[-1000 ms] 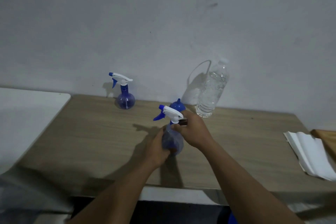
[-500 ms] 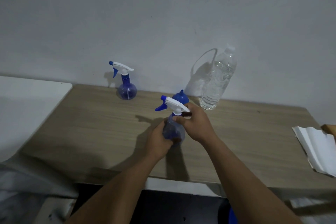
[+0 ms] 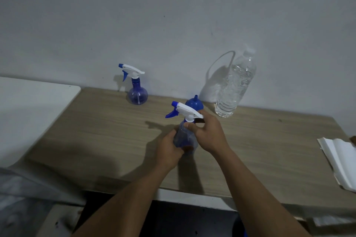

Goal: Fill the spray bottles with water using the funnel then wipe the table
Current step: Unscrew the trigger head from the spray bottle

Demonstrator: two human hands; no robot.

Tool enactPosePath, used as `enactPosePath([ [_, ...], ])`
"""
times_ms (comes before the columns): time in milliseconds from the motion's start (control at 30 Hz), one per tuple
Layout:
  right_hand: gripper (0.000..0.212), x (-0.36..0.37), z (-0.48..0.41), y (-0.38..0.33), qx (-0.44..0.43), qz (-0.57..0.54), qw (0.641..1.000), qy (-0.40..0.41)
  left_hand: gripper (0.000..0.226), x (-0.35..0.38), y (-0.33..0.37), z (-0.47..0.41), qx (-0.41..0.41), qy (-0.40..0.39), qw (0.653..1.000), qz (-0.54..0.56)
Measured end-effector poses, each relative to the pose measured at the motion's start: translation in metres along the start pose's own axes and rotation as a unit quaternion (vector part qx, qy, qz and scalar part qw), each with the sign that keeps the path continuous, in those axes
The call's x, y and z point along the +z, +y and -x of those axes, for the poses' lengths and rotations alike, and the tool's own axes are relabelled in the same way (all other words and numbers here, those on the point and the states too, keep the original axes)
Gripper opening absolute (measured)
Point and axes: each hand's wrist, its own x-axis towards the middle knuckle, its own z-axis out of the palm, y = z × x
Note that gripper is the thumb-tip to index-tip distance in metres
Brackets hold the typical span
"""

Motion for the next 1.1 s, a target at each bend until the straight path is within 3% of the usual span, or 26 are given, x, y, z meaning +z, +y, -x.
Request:
enactPosePath([
  [300, 0.02, -0.011, -0.005, 0.001, 0.0, -0.06, 0.995, -0.082, 0.067, 0.001, -0.002, -0.001, 0.005, 0.006, 1.0, -0.005],
  [533, 0.038, 0.012, 0.008, 0.011, 0.001, -0.109, 0.994, 0.021, 0.06, 0.001, -0.005, -0.002, 0.002, 0.004, 1.0, 0.0],
  [667, 0.024, 0.012, 0.009, 0.008, -0.021, -0.101, 0.995, 0.004, 0.04, 0.003, -0.002, -0.001, -0.003, 0.015, 1.0, 0.014],
  [867, 0.031, 0.017, 0.01, 0.008, -0.012, -0.106, 0.993, 0.042, 0.045, 0.003, -0.007, -0.001, 0.002, 0.023, 1.0, -0.013],
  [967, 0.03, 0.015, 0.009, 0.009, -0.02, -0.095, 0.995, 0.011, 0.041, 0.001, -0.006, -0.002, -0.002, 0.015, 1.0, -0.005],
  [1100, 0.036, 0.015, 0.008, 0.009, -0.024, -0.11, 0.993, 0.024, 0.055, -0.002, -0.005, -0.003, 0.011, 0.006, 1.0, -0.003],
])
